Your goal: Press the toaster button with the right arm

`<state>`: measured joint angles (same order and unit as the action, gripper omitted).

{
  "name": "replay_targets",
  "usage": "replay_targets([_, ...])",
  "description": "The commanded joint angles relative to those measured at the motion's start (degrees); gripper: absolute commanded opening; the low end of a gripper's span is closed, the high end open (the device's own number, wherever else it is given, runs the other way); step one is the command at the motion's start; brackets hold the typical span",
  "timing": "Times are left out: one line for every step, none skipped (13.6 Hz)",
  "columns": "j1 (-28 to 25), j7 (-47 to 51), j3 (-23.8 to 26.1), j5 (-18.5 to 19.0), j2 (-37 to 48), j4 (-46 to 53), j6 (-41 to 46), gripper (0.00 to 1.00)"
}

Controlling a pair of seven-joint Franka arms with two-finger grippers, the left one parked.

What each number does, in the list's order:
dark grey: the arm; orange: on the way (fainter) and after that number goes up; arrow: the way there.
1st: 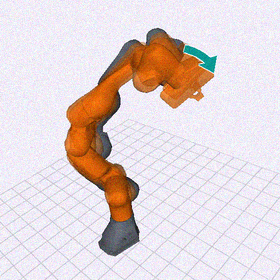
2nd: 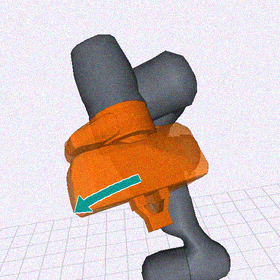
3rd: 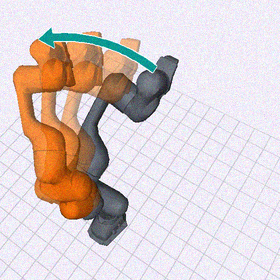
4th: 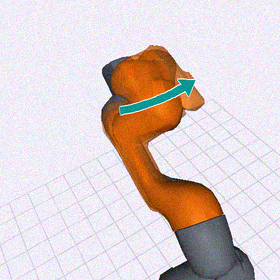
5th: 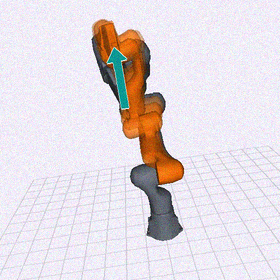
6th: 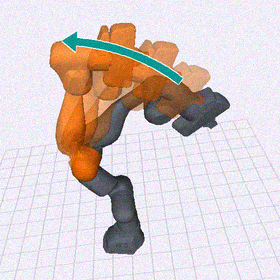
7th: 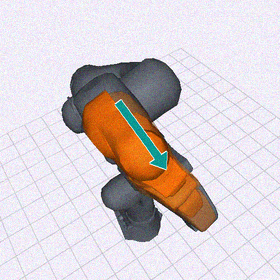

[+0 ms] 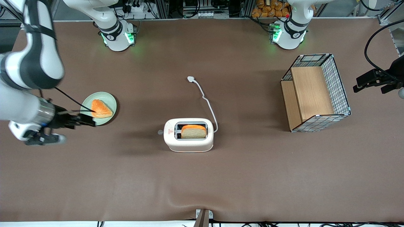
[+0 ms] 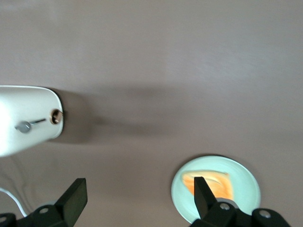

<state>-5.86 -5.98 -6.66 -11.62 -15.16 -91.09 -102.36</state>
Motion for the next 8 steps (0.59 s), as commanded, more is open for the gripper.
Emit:
replay_targets([1.90,-0.96,0.86,4.22,7.42,-5.50,2.59,1.00])
replay_targets([1.90,-0.79,0.86,5.98,9.08,-5.50,3.56,1.00])
replay_targets([1.90,-0.70,0.86,7.13,10.49,-5.59,4.44,1.00])
replay_targets([1.99,-0.26,0.86,7.75,11.72,-5.50,5.50,1.00])
replay_targets([2.16,0.53,0.77,7.84,12.78,-5.50,6.55,1.00])
replay_targets([2.51,1.32,0.77,7.93,13.92,-5.50,8.21,1.00])
replay_targets([2.60,2.63,0.77,8.02,14.98,-5.50,10.06,1.00])
replay_targets([2.69,4.12,0.77,8.54,15.86,-5.50,11.64,1.00])
